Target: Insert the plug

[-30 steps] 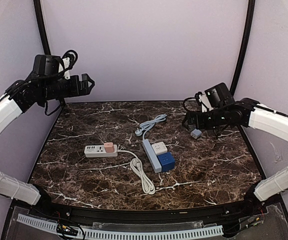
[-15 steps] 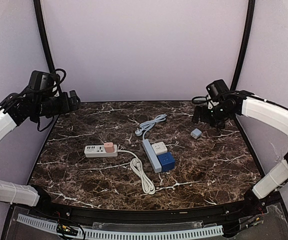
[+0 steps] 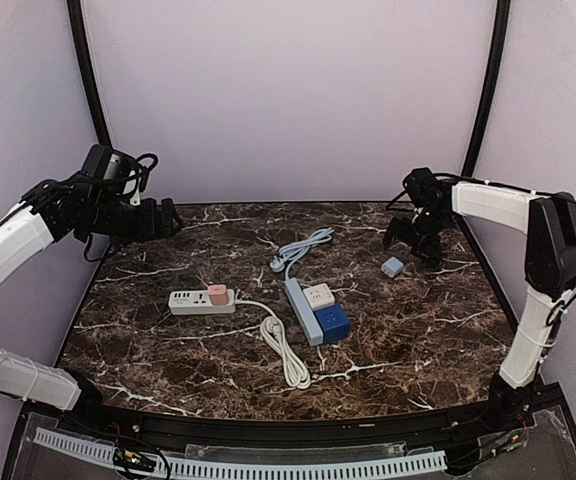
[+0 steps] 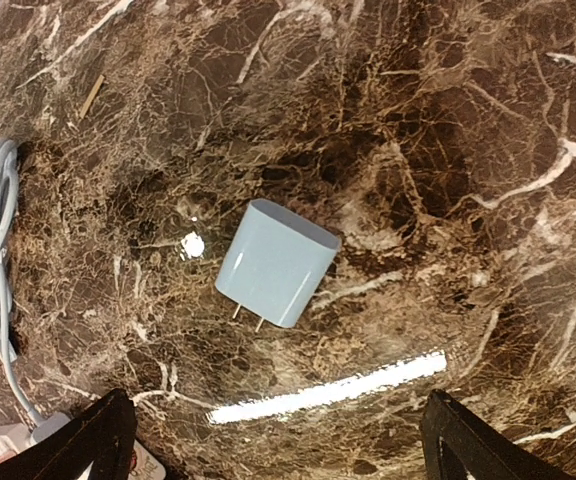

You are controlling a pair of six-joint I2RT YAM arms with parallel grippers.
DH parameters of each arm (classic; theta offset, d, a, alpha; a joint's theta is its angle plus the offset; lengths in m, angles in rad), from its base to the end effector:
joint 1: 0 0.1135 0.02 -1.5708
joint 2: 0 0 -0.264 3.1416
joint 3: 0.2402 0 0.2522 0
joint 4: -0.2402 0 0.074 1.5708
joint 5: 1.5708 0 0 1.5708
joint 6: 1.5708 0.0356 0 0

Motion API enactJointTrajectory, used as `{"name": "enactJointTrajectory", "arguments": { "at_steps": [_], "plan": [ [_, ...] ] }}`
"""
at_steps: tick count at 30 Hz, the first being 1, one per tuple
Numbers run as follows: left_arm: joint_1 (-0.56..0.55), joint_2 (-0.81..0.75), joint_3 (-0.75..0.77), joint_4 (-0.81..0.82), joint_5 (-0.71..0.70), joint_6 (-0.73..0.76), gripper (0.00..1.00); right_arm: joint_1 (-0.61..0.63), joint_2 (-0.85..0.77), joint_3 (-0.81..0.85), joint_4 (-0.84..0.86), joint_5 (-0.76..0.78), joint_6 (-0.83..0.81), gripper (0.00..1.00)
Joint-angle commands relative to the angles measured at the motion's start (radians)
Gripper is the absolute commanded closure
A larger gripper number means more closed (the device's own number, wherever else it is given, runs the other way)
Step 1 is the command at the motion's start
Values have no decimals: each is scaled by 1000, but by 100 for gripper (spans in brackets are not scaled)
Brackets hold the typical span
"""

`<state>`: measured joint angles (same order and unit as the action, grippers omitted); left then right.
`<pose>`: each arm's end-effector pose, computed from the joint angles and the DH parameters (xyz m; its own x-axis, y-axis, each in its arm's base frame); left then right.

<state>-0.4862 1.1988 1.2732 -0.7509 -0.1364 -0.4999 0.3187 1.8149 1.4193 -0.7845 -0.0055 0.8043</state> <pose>0.2225 -0.1121 0.3691 -0.6627 -0.1868 -0.7252 0.0587 0.9524 -0.2991 0.3558 0.1176 0.2293 -0.8362 0.4826 -0.2605 0.4138 0.8669 0.2779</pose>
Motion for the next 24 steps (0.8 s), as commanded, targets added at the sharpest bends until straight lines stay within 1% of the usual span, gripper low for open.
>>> {"name": "enactJointTrajectory", "arguments": {
  "at_steps": [1, 5, 7, 11, 15, 19, 24],
  "plan": [
    [1, 16, 21, -48, 60, 2, 1, 3, 109, 119, -109, -13, 125, 1],
    [1, 17, 6, -40, 80, 4, 1, 3, 215, 219, -183, 0, 192, 2],
    [1, 19, 10, -50, 82, 16, 1, 4, 254, 253, -204, -5, 212, 4],
    [1, 19, 4, -59, 102, 31, 1, 3, 294, 275, -202, -4, 255, 11],
    [1, 15, -23, -57, 119, 33, 1, 3, 330, 303, -193, 2, 282, 23],
    [1, 2, -47, -45, 131, 38, 1, 3, 368, 329, -196, -8, 309, 29],
    [1, 26, -35, -52, 171, 69, 1, 8, 385, 325, -192, -17, 349, 32]
  ]
}}
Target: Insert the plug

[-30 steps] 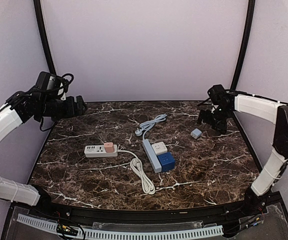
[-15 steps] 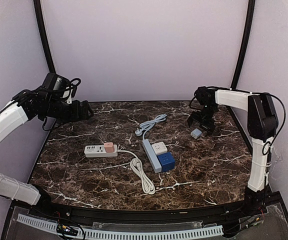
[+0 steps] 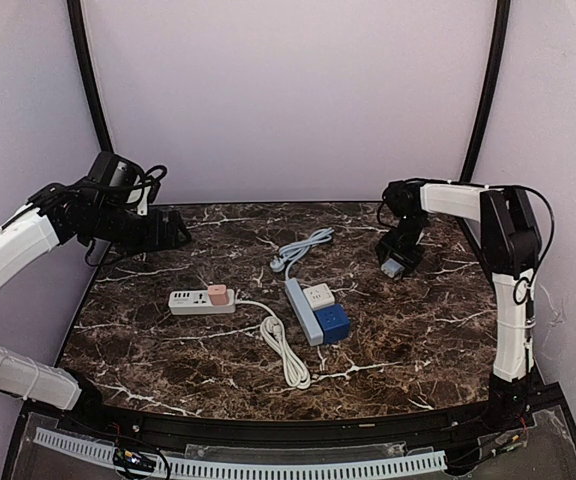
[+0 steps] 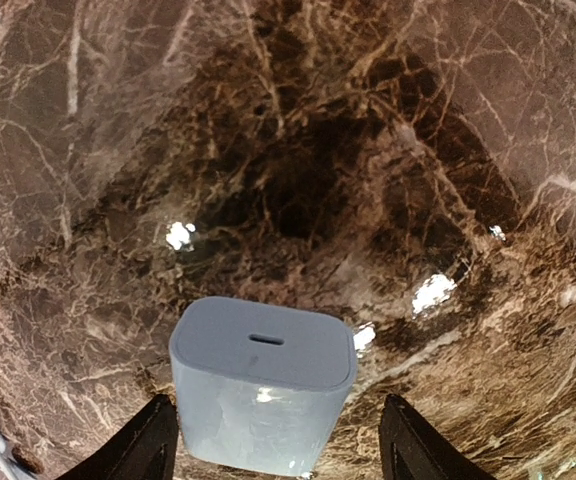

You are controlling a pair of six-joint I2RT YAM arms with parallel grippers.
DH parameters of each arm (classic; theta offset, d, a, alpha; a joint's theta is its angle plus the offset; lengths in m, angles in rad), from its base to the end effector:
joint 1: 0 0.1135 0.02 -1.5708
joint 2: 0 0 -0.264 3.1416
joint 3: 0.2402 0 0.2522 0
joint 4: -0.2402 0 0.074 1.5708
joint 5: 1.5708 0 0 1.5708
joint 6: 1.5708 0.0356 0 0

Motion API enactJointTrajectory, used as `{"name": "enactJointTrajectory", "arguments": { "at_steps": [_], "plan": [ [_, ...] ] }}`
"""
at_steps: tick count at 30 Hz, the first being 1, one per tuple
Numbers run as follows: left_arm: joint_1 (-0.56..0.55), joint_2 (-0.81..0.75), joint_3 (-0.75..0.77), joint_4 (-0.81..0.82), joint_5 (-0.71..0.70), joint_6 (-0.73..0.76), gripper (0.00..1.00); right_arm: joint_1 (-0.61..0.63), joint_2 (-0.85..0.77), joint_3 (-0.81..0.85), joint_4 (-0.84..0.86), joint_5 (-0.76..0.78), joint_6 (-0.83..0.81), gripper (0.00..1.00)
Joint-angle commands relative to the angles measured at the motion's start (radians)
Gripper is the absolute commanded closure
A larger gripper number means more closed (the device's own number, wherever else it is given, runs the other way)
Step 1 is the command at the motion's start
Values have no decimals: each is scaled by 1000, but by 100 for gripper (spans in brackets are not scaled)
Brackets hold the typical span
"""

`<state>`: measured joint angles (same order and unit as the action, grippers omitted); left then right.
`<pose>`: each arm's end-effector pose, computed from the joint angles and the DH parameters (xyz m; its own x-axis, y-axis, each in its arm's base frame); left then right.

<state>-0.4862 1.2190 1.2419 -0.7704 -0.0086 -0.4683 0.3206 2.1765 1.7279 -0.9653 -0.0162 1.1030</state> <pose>0.2238 -0.1179 0.3524 -0.7447 -0.1169 -0.6571 0.1407 0.9349 -0.3258 0.4119 0.1374 0.1701 -0.7061 0.7059 -0.0562 0.6935 0.7053 0.1467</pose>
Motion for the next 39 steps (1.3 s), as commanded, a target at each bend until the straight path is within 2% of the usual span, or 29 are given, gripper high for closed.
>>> {"name": "enactJointTrajectory", "arguments": {
  "at_steps": [1, 16, 27, 39],
  "plan": [
    [1, 11, 0, -34, 47, 42, 1, 9, 23, 14, -12, -4, 59, 33],
    [1, 64, 3, 2, 141, 89, 3, 72, 31, -32, 3, 32, 150, 38],
    [1, 65, 8, -24, 164, 125, 4, 66, 50, -18, 7, 95, 163, 30],
    [1, 117, 45, -30, 197, 158, 5, 63, 63, -11, 45, 148, 158, 39]
  ]
}}
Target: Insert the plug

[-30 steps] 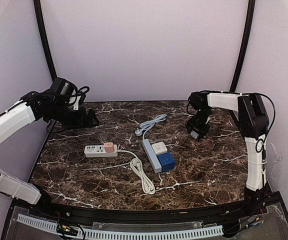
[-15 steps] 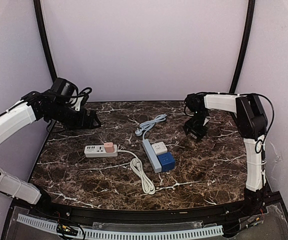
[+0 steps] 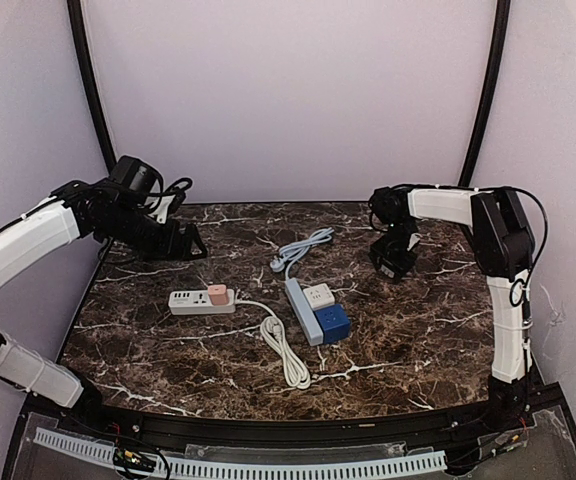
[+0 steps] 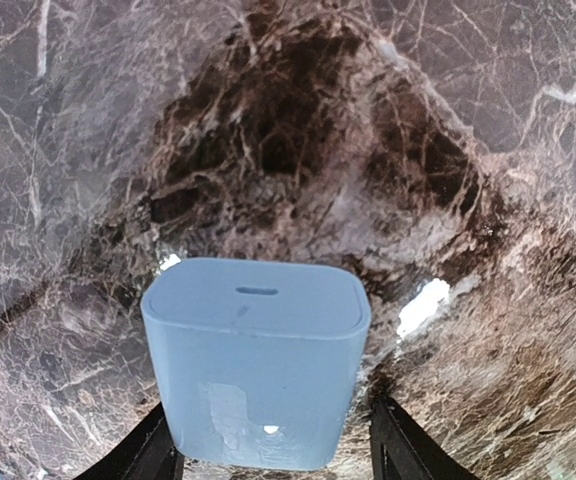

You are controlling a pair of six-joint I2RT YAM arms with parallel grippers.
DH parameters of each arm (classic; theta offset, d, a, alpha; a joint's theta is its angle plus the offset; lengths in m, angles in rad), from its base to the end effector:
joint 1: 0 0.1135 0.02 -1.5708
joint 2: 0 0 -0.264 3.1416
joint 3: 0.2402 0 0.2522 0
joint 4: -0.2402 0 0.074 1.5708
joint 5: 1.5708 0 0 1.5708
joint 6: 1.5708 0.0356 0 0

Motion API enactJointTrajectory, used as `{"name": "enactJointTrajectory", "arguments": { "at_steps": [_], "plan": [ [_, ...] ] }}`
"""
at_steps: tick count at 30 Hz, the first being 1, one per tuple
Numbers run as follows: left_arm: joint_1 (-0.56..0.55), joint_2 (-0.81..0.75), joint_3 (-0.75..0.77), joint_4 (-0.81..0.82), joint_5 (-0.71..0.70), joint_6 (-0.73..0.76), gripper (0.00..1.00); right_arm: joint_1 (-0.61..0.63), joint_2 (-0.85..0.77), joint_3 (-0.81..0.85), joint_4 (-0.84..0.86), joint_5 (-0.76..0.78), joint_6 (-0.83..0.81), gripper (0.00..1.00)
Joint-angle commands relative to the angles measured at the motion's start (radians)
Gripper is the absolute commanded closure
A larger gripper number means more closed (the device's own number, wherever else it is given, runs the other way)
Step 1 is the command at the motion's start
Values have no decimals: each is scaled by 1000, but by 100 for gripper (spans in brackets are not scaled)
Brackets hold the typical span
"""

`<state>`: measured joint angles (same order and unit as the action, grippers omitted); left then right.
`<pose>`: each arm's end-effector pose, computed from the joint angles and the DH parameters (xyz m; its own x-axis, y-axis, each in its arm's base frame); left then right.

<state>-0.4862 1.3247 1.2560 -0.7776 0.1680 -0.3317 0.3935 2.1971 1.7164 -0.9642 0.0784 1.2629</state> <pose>0.2417 -0.1345 0.3309 -0.8079 0.0638 -0.5859 0.3126 0.8891 -0.3342 0.4014 0.1636 0.1587 -0.6333 0.7658 -0.1121 0.7601 0.6427 0.0961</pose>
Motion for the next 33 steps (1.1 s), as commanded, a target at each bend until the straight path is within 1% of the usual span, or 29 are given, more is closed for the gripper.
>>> {"name": "enactJointTrajectory", "arguments": {
  "at_steps": [1, 6, 8, 12, 17, 18, 20, 23, 27, 30, 33],
  "plan": [
    [1, 13, 35, -22, 22, 21, 5, -11, 43, 2, 46, 58, -3, 39],
    [2, 28, 47, -21, 28, 24, 5, -17, 53, 2, 65, 63, -13, 42],
    [1, 32, 51, -22, 26, 24, 5, -18, 52, -7, 82, 56, -14, 44],
    [1, 34, 59, -27, 22, 26, 6, -18, 40, -28, 107, 35, -15, 56],
    [1, 42, 77, -43, 19, 20, 6, -14, 5, -47, 120, 38, -33, 62],
    [1, 44, 88, -48, 20, 18, 6, -13, -7, -51, 125, 42, -43, 65],
    [1, 53, 106, -72, 0, 12, 2, -13, -32, -62, 140, 50, -67, 74],
    [1, 63, 131, -110, -28, 10, 1, -14, -83, -90, 182, 56, -120, 88],
    [1, 60, 138, -157, -66, 5, 1, -10, -173, -160, 276, 54, -224, 100],
    [2, 58, 145, -214, -141, -13, 1, -6, -223, -190, 326, 43, -311, 100],
    [1, 62, 157, -261, -155, -12, 1, 2, -259, -190, 353, 24, -425, 100]
  ]
}}
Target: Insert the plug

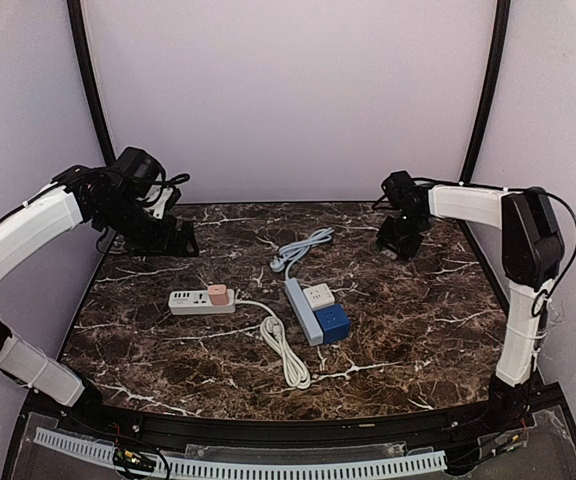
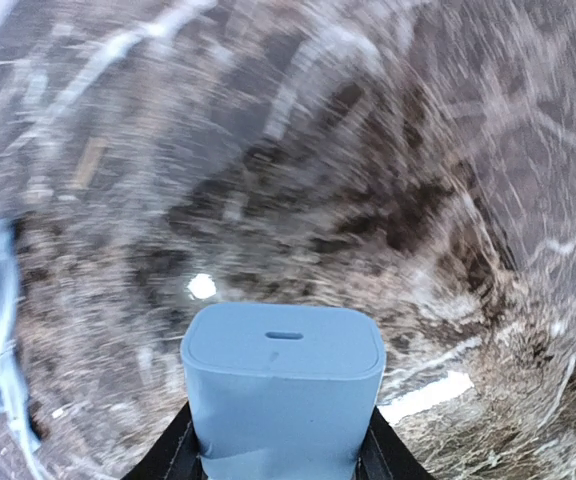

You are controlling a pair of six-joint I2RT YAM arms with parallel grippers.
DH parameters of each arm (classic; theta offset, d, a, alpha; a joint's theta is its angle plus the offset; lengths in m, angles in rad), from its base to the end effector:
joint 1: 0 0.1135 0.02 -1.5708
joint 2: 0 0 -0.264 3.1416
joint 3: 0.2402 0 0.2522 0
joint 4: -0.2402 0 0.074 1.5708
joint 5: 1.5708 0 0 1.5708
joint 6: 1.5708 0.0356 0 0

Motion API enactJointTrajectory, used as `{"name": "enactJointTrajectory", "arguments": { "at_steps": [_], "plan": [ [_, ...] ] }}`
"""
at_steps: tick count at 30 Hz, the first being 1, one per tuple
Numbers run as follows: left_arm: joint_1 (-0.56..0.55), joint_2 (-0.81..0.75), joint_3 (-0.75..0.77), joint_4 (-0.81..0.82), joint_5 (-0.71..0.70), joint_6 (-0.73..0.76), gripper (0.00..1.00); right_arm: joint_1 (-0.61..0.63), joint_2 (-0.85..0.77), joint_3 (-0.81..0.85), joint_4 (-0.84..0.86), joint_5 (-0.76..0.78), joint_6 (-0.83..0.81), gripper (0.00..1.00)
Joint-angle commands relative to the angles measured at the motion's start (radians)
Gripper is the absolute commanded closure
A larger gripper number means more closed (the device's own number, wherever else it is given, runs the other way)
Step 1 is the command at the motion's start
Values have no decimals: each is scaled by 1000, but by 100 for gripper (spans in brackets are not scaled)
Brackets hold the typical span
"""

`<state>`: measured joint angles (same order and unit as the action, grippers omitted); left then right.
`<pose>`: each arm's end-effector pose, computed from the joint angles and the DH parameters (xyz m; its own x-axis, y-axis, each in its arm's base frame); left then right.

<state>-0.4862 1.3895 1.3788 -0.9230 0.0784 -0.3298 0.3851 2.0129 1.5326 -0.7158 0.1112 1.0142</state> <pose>0.2490 -0.1348 0.3425 -0.8366 0.0770 -0.5424 0.2496 0.9349 -0.2522 0.3888 0.1533 0.1904 -0.7406 0.6103 -0.2810 0.5549 0.7915 0.2562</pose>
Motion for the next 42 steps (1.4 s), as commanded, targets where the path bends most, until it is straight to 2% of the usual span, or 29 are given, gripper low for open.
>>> {"name": "enactJointTrajectory", "arguments": {
  "at_steps": [1, 5, 8, 11, 18, 22, 26, 28, 32, 42],
  "plan": [
    [1, -6, 34, -117, -66, -18, 1, 14, -88, -5, 113, -20, -220, 100],
    [1, -25, 28, -111, -66, -51, 1, 31, -154, -12, 162, -50, -386, 100],
    [1, -41, 35, -123, -148, -94, 1, 54, -213, -55, 241, -56, -495, 100],
    [1, -30, 109, -170, -170, -118, 1, 81, -273, -98, 297, -73, -591, 100],
    [2, 35, 239, -276, -151, -183, 1, 123, -458, -306, 516, -260, -765, 100],
    [1, 41, 237, -265, -99, -221, 1, 145, -589, -463, 698, -430, -819, 100],
    [2, 48, 218, -177, 74, -236, 6, 208, -668, -552, 815, -558, -919, 100],
    [-2, 65, 233, -130, 181, -246, 10, 244, -682, -564, 828, -584, -959, 100],
    [-45, 89, 248, -72, 259, -252, 11, 314, -678, -565, 843, -612, -1004, 100],
    [-216, 190, 321, 14, 307, -288, 13, 468, -665, -540, 765, -546, -1166, 100]
  ]
}}
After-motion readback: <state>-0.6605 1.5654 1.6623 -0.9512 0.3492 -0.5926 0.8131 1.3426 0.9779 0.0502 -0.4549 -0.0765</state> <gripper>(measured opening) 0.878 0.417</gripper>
